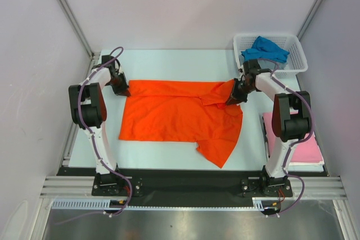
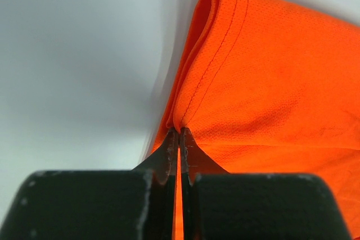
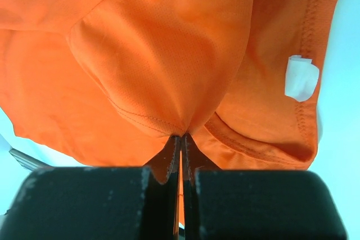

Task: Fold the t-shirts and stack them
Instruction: Fold the tshirt

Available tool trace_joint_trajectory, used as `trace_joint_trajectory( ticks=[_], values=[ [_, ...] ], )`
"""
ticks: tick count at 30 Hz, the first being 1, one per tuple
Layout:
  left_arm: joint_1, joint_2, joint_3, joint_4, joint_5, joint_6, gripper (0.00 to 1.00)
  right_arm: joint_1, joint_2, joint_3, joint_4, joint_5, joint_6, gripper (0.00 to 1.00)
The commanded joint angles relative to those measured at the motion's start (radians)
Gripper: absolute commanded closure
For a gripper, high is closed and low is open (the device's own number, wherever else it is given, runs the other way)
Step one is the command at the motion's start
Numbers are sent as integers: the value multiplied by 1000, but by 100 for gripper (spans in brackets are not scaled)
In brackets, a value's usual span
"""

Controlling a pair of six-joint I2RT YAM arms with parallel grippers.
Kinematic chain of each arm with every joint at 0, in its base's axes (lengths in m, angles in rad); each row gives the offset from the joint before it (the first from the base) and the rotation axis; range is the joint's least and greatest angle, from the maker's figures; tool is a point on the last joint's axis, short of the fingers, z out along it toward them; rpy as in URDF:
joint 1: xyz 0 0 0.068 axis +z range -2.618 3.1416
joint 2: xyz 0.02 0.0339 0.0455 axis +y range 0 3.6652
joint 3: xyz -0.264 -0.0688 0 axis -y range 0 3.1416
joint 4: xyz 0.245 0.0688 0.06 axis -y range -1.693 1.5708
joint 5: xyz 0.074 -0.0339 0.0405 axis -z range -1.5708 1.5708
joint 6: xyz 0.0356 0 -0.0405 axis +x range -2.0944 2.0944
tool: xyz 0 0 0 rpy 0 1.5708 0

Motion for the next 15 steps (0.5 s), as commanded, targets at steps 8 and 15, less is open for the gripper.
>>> trace_joint_trajectory(
  ticks=[8, 15],
  values=[
    [5, -14, -4, -10, -37, 31, 100, 11, -104, -12, 5, 29, 31, 100],
    [7, -7, 2, -16, -39, 35, 100, 23, -123, -55, 16, 32, 39, 100]
  ],
)
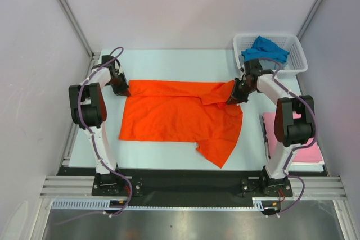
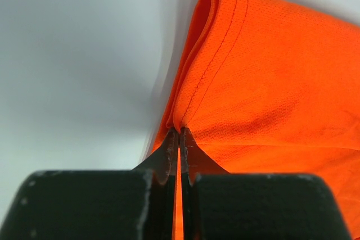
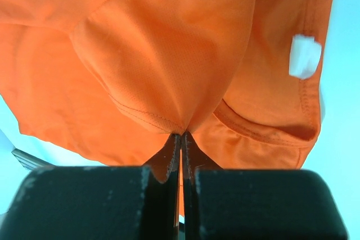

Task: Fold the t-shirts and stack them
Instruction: Fold the tshirt

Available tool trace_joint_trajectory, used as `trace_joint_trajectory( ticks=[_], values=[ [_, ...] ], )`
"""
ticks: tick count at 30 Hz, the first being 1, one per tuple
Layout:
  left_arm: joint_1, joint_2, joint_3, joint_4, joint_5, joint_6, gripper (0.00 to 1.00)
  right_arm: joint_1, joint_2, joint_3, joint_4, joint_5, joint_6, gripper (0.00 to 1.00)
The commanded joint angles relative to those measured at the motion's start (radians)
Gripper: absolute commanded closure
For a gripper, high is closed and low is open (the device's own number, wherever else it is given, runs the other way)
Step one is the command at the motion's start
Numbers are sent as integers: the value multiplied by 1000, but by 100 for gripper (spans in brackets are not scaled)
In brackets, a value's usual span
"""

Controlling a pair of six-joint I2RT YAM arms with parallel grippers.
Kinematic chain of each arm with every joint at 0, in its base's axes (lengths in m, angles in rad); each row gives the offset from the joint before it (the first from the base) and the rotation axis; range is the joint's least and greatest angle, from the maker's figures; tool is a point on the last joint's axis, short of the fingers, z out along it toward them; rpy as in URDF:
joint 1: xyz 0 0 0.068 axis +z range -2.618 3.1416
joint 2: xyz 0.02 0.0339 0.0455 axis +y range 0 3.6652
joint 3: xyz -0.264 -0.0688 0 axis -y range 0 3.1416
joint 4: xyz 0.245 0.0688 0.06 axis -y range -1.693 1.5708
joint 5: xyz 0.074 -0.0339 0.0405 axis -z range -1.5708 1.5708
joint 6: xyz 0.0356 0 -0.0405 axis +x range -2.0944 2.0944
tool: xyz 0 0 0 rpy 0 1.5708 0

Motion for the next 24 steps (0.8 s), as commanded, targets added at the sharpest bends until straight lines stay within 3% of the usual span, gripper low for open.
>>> trace_joint_trajectory(
  ticks=[1, 24],
  values=[
    [7, -4, 2, -15, -35, 33, 100, 14, -50, -30, 11, 13, 18, 100],
    [12, -19, -11, -22, -46, 33, 99, 37, -4, -39, 19, 82, -10, 99]
  ],
)
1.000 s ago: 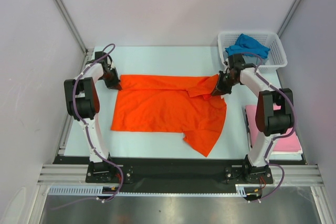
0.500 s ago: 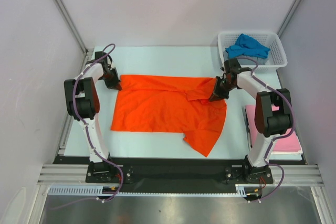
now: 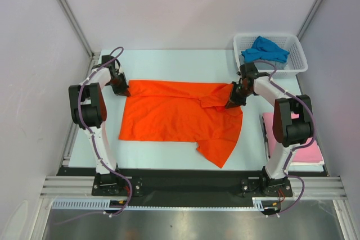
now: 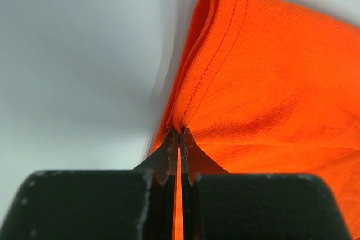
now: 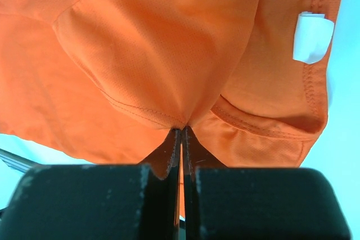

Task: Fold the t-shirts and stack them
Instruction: Fold the tshirt

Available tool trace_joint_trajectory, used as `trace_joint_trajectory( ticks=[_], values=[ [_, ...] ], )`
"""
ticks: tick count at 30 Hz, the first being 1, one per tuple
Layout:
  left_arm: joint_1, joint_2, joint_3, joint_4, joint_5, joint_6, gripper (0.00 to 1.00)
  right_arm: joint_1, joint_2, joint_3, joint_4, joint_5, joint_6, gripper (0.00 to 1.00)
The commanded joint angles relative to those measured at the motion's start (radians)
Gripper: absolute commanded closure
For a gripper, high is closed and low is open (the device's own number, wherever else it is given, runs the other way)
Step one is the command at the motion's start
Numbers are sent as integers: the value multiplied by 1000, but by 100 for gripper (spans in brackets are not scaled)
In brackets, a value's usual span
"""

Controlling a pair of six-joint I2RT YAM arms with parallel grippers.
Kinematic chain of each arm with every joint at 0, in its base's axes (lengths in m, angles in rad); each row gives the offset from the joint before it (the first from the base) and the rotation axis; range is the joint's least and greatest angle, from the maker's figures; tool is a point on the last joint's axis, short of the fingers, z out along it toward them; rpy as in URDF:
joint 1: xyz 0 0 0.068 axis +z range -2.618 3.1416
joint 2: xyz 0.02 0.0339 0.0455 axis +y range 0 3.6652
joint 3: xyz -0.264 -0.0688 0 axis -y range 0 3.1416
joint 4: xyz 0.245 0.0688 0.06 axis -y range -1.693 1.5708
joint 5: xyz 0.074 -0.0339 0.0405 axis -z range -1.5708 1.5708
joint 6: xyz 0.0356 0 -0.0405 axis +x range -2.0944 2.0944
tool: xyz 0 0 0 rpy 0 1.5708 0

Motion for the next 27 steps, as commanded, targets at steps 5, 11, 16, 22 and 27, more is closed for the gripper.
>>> trace_joint_trajectory(
  ticks=[5, 11, 16, 22, 27],
  values=[
    [14, -18, -11, -23, -51, 30, 100, -9, -7, 6, 6, 43, -30, 99],
    [14, -24, -25, -29, -65, 26, 99, -10, -1, 3, -1, 36, -48, 99],
    [14, -112, -109, -7, -123, 3, 60, -15, -30, -20, -27, 29, -60, 73],
    [14, -301, -200, 41, -165, -20, 27, -69, -125, -10, -57, 66, -84, 38],
    [14, -301, -167, 61, -179, -33, 15, -122, -72, -4, -9, 23, -67, 32]
  ],
)
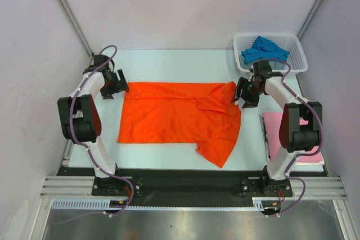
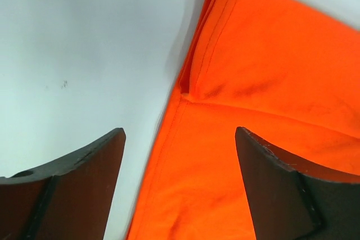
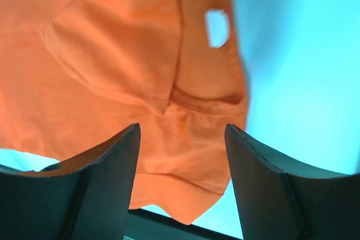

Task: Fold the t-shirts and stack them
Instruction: Fold the tshirt

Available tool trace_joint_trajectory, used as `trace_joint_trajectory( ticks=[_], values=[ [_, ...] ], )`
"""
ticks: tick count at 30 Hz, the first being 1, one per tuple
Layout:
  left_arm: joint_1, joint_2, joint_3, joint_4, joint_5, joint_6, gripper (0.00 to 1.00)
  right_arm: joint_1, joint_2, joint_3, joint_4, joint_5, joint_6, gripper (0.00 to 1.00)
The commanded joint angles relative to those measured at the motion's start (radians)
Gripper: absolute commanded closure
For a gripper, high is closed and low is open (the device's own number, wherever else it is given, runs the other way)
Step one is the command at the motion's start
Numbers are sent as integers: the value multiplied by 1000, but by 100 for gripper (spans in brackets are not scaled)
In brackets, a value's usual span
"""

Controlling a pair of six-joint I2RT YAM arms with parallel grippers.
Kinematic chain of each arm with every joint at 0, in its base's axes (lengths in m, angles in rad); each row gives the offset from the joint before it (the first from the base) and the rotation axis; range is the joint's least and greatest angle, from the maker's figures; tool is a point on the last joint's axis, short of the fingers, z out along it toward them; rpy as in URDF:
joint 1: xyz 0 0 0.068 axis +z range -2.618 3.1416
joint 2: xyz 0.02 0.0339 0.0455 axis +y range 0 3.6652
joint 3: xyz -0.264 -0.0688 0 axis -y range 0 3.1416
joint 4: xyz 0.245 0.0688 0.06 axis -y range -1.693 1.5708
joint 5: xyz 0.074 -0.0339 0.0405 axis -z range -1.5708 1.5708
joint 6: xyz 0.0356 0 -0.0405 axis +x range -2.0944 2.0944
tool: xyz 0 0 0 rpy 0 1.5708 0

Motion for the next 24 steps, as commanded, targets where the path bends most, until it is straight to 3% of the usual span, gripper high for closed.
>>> trace_joint_trajectory(
  ticks=[1, 2, 6, 7, 13, 17, 24],
  values=[
    [6, -24, 33, 40, -26, -18, 15, -31, 32, 24, 33, -9, 3, 32],
    [6, -20, 34, 64, -8, -20, 17, -33, 43, 28, 38, -1, 3, 33],
    [3, 3, 1, 86, 149, -77, 49, -31, 89, 61, 62, -21, 20, 46],
    [-3, -7, -30, 110, 171, -90, 52, -31, 92, 65, 67, -24, 31, 49],
    [-42, -20, -226, 262, 276, -196, 64, -33, 98, 39, 153, -12, 84, 50],
    [-14, 72, -225, 215, 268, -221, 70, -30, 98, 21, 234, -17, 129, 57],
    [81, 103, -228, 141, 195, -226, 77, -27, 92, 6, 332, -9, 173, 64]
  ],
)
